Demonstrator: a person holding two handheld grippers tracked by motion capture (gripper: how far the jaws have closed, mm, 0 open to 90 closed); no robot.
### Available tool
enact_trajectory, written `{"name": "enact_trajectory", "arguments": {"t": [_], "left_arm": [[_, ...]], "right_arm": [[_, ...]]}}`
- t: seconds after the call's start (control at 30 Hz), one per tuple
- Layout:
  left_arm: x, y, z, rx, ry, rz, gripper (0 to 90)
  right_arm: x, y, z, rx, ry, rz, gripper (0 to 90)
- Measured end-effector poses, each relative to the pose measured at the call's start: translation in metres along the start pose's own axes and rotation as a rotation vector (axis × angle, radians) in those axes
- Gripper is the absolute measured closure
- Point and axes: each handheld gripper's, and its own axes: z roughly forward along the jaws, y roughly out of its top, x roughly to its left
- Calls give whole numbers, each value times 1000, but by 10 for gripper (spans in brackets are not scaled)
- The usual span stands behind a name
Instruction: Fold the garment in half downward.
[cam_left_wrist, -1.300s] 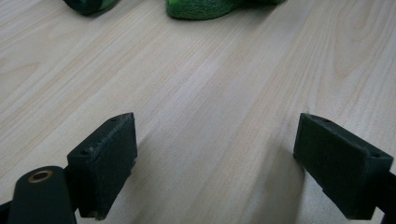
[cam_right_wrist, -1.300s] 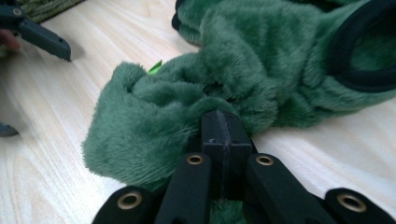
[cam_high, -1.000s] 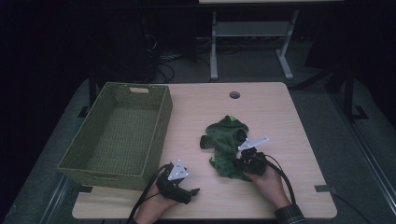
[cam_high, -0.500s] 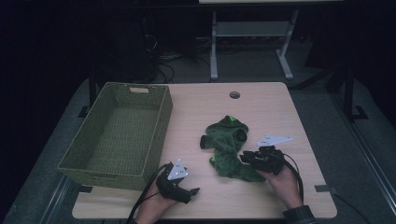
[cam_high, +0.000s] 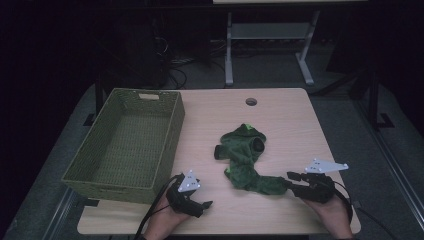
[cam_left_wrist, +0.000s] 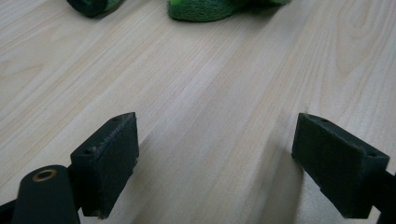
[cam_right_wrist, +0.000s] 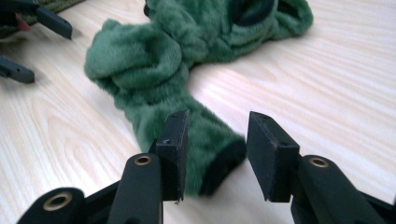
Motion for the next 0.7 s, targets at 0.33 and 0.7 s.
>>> {"name": "enact_trajectory", "arguments": {"t": [0.33,0.7], "left_arm": [[1,0,0,0,-3,6,135],[1,0,0,1,-4,7,134]], "right_arm": [[2,-26,-4,44,15,18,580],[4,-30,10,99,64,32,671]]}}
